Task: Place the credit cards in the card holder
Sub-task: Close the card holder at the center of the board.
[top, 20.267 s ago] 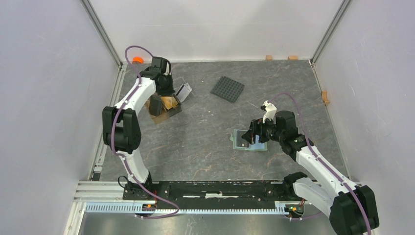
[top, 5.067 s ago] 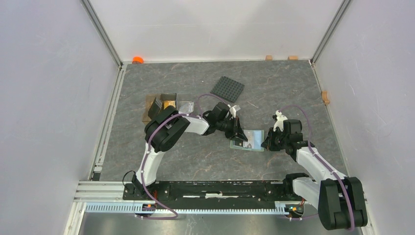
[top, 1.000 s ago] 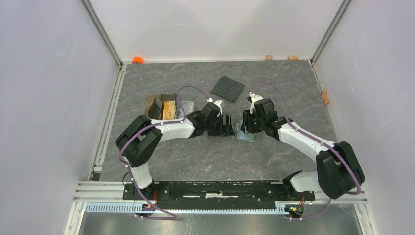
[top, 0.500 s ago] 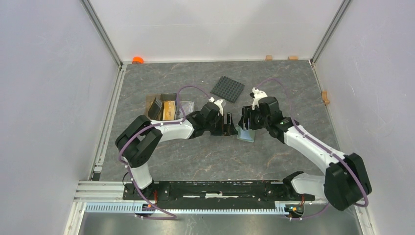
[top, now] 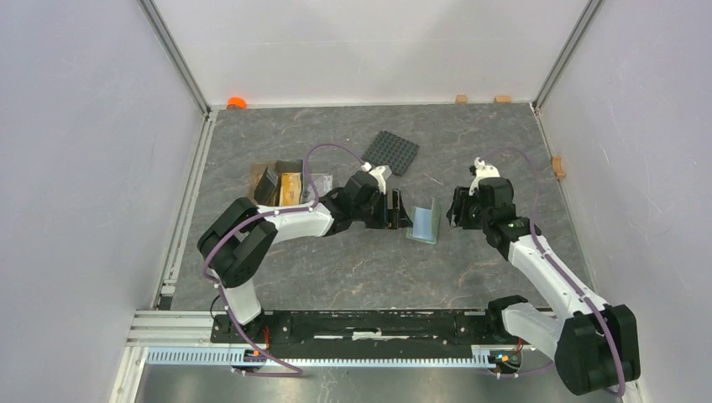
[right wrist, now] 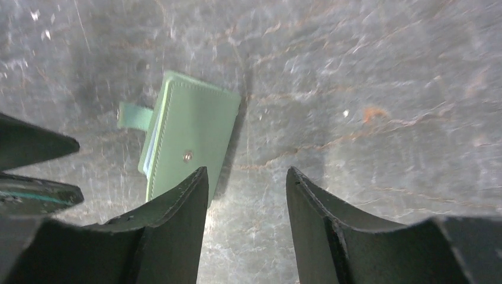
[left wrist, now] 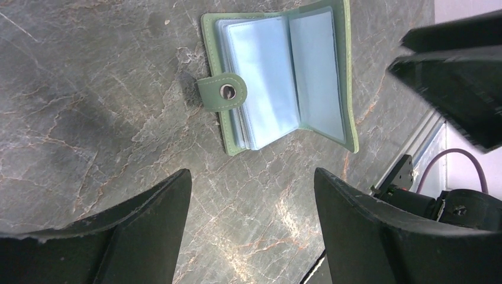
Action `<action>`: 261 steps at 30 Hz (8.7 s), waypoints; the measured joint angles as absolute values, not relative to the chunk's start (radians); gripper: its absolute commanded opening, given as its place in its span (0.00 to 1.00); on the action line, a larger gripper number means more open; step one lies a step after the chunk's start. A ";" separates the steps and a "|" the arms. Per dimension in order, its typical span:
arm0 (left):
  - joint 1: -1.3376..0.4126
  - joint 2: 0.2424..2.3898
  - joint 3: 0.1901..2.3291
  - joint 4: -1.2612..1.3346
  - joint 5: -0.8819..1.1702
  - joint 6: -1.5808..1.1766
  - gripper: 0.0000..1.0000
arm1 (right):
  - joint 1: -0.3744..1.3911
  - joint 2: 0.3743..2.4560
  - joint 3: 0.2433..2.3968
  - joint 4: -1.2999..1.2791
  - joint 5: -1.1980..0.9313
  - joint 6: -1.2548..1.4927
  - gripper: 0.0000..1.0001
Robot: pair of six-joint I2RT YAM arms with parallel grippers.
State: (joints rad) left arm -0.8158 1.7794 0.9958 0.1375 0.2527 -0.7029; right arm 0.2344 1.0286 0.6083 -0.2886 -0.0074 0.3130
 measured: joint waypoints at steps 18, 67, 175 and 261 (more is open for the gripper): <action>-0.816 1.877 1.073 0.134 0.298 -0.702 0.85 | 0.321 1.274 0.520 -0.098 -0.193 0.321 0.58; -0.845 1.883 0.869 0.392 0.235 -0.717 0.14 | 0.190 1.474 0.207 0.668 -0.648 0.679 0.18; -1.045 1.809 1.169 -0.313 -0.262 -0.687 0.22 | 0.382 1.073 0.119 0.294 -0.440 0.597 0.00; -1.050 1.776 1.075 -0.136 -0.039 -0.656 0.02 | 0.388 1.061 0.120 0.288 -0.431 0.595 0.00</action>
State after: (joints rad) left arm -1.0496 1.7756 1.0752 -0.1360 -0.0391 -0.6559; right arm 0.3882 1.0611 0.1196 0.2882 -0.4313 0.5953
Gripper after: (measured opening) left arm 0.024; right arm 0.031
